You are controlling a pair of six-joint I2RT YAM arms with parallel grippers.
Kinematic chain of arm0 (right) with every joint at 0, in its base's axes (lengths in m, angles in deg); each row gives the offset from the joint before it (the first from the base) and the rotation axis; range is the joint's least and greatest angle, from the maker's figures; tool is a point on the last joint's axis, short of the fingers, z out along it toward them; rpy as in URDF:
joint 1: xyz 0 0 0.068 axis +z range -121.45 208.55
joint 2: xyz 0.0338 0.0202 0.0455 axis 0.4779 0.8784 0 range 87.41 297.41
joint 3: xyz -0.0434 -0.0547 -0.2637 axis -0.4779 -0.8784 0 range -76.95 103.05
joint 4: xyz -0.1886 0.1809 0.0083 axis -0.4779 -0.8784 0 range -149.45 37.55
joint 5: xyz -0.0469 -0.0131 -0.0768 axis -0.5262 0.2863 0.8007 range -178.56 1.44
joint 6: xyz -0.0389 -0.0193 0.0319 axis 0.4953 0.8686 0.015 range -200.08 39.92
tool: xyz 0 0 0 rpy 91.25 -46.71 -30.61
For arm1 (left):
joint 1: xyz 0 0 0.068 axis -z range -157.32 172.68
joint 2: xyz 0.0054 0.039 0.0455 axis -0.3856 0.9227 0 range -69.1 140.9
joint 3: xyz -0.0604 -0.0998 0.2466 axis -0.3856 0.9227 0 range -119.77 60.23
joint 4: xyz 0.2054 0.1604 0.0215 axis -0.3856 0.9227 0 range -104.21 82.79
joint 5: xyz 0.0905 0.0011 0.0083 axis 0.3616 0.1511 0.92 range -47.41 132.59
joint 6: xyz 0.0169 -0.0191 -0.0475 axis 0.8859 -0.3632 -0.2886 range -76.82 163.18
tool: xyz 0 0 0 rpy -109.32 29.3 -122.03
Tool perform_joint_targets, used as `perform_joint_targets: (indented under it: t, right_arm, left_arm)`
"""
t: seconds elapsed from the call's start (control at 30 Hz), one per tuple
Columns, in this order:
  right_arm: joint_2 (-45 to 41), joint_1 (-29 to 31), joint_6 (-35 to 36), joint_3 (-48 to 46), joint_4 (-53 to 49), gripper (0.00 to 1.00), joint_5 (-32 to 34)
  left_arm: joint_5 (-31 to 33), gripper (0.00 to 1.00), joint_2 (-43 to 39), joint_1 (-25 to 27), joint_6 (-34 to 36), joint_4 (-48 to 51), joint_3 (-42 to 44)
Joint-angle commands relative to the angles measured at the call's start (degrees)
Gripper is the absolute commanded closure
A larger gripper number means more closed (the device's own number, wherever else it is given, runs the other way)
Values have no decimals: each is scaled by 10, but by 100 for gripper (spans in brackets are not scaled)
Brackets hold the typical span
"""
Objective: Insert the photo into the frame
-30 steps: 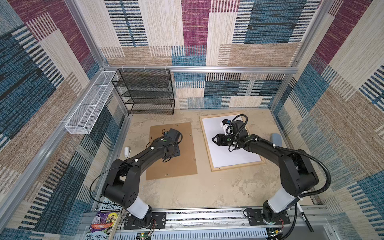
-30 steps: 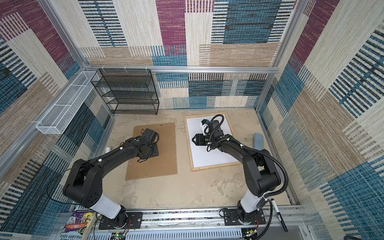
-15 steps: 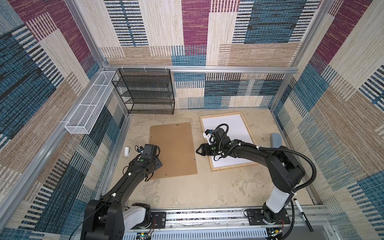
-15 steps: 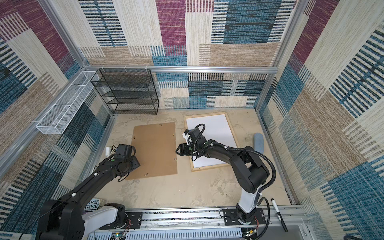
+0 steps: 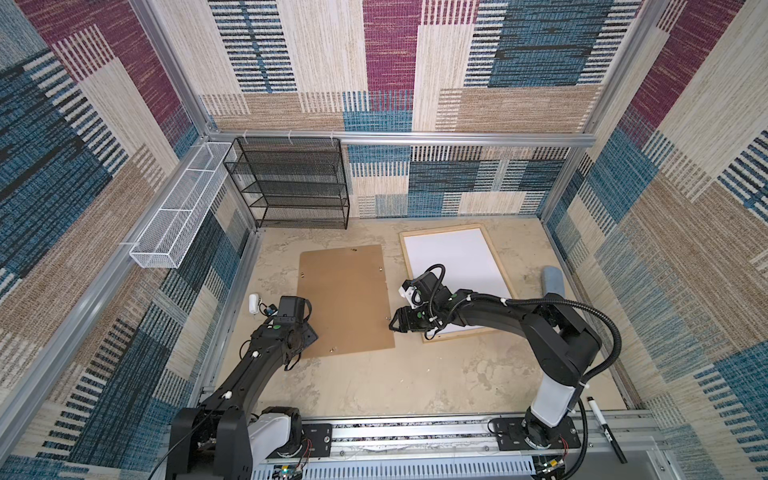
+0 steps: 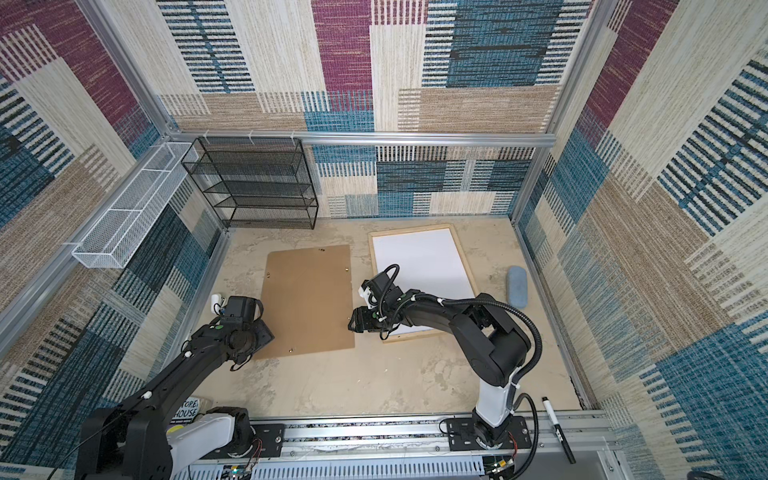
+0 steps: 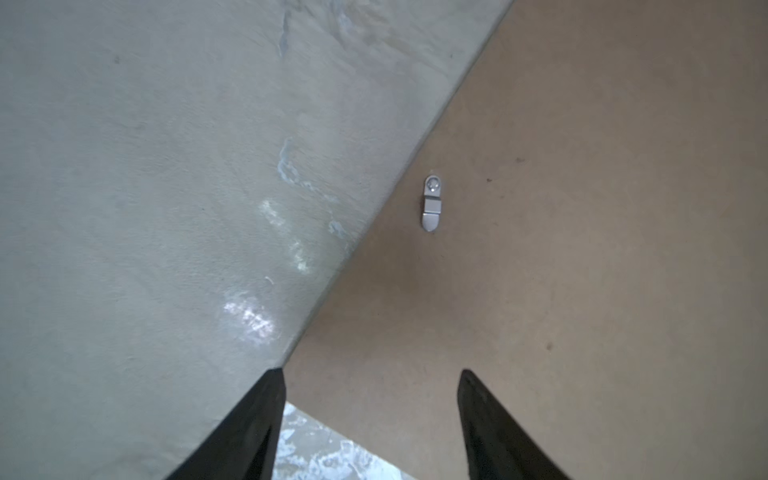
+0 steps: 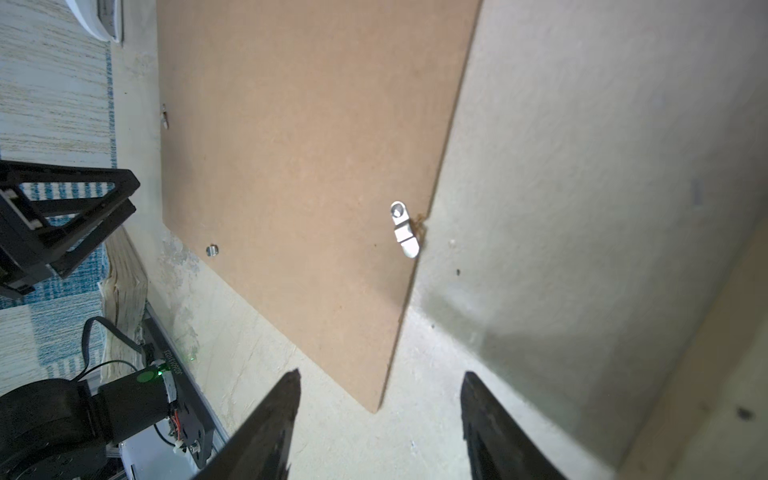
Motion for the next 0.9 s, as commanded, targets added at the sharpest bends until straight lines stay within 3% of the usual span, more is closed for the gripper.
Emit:
perform_joint_targets:
  t: [0.0,0.5,0.87]
  right_arm:
    - [8,0,12,12,-18,37,38]
    - [14,-55,56,14,-59,36,100]
    - [29,-70,74,57,-53,37,83]
  left_arm:
    - [-34,32,27,-2,1,-21,-5]
    - [-115,38,66,-1,-7,-98,24]
    - [-140,40,81,32,-23,-130,17]
